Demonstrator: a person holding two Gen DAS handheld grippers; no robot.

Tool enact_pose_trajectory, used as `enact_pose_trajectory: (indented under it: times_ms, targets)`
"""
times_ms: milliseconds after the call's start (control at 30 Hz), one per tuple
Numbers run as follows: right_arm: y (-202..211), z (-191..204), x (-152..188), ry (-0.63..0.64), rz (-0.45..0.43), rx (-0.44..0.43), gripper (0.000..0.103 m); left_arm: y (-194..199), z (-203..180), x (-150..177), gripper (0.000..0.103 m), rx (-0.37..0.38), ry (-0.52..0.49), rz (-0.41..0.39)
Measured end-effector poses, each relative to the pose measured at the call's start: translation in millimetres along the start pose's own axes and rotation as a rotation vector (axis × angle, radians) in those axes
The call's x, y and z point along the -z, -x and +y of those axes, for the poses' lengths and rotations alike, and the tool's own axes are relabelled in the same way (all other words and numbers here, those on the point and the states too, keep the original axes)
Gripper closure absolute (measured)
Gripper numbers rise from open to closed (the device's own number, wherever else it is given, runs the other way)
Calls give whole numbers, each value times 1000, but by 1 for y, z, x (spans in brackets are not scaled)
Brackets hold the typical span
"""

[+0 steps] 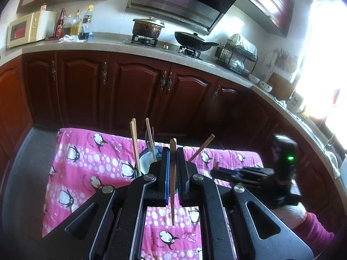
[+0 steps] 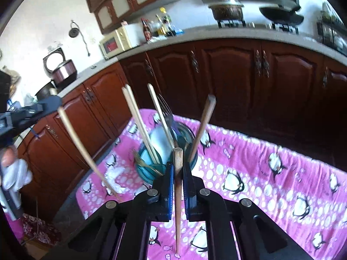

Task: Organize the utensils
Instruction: 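Lift the held chopsticks with both tools and carry them over the cup, then lower the chopsticks into the cup and open both tools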

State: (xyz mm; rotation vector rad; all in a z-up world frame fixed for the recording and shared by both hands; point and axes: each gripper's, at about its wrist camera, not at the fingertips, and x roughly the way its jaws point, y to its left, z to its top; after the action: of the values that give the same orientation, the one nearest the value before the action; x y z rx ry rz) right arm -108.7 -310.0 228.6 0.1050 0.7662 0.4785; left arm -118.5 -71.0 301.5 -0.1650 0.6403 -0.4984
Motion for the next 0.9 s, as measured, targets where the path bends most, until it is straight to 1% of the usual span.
enact_pose_trajectory:
  times_ms: [200,300,433,600,700,767,900]
  targets:
    - [39,18,-24,50,-70,-31,96,12,-5,-15,99,-3,-4,-41]
    - [55,25,-41,74,-104,-38,96,15,-6,-25,99,-20,-12,-62]
    - [68,35,-63,105,-147,-22,96,14,-5,-40,99,-56,-25,-92]
    - [67,46,-89,130,-183,9,96,2,3,-56,99,-110,-26,-122]
    - [62,50,-103,150,-206,51,96,-8,5,-64,99,-144,-39,-140]
    - [53,48,-108,142,-211,62,96,-17,7,-66,99,-156,-42,-141]
    - [28,41,-109,113,-191,77,96,-37,10,-60,99,-189,-55,-128]
